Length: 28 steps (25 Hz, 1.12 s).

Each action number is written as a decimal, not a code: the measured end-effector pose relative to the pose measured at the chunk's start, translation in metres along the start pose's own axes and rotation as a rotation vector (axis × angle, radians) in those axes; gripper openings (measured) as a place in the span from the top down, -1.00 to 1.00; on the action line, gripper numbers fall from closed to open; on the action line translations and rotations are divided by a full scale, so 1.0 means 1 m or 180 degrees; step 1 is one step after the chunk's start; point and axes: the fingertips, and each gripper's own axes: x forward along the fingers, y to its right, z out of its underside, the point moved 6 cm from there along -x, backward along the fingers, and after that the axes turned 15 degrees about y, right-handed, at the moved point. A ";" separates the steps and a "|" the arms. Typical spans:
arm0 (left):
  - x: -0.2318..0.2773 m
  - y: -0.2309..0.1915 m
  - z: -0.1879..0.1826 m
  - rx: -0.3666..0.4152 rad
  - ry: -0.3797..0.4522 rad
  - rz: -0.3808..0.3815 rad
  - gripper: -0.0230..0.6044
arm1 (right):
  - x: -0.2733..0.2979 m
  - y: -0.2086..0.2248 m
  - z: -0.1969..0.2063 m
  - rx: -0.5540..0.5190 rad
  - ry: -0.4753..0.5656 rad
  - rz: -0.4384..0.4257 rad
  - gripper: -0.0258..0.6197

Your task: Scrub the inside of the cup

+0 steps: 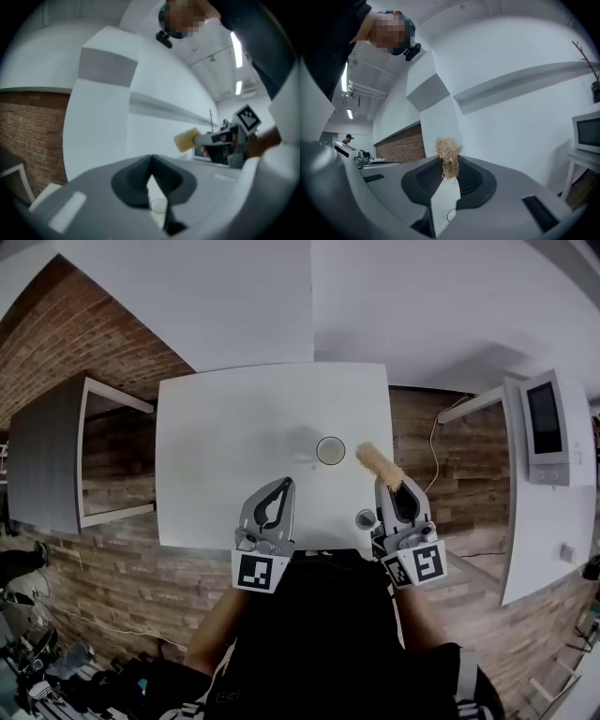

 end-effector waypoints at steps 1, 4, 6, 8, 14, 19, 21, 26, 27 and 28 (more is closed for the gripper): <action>-0.002 0.004 0.001 0.0037 0.0029 0.0022 0.91 | -0.002 -0.003 0.004 -0.0031 -0.0033 0.0002 0.75; -0.006 0.015 0.011 0.0061 -0.0026 0.0087 0.92 | -0.009 -0.012 0.014 -0.0039 -0.0118 0.0038 0.75; -0.007 0.021 0.013 0.0033 -0.0039 0.0121 0.92 | -0.013 -0.015 0.015 -0.0049 -0.0121 0.0079 0.75; -0.007 0.025 0.013 0.0080 -0.0055 0.0205 0.91 | -0.014 -0.017 0.016 -0.0067 -0.0133 0.0111 0.75; -0.003 0.024 0.011 0.0410 -0.0095 0.0448 0.91 | -0.011 -0.021 0.015 -0.0111 -0.0136 0.0107 0.75; -0.003 0.021 0.014 0.0070 -0.0022 0.0189 0.92 | -0.011 -0.021 0.015 -0.0132 -0.0149 0.0089 0.75; -0.003 0.021 0.015 0.0034 -0.0027 0.0169 0.92 | -0.011 -0.022 0.016 -0.0140 -0.0162 0.0082 0.75; -0.003 0.021 0.016 -0.0017 -0.0017 0.0163 0.92 | -0.010 -0.022 0.016 -0.0121 -0.0164 0.0108 0.75; -0.003 0.021 0.016 -0.0024 -0.0019 0.0165 0.91 | -0.010 -0.022 0.016 -0.0125 -0.0173 0.0106 0.75; -0.003 0.021 0.016 -0.0028 -0.0020 0.0166 0.92 | -0.010 -0.023 0.017 -0.0127 -0.0190 0.0102 0.75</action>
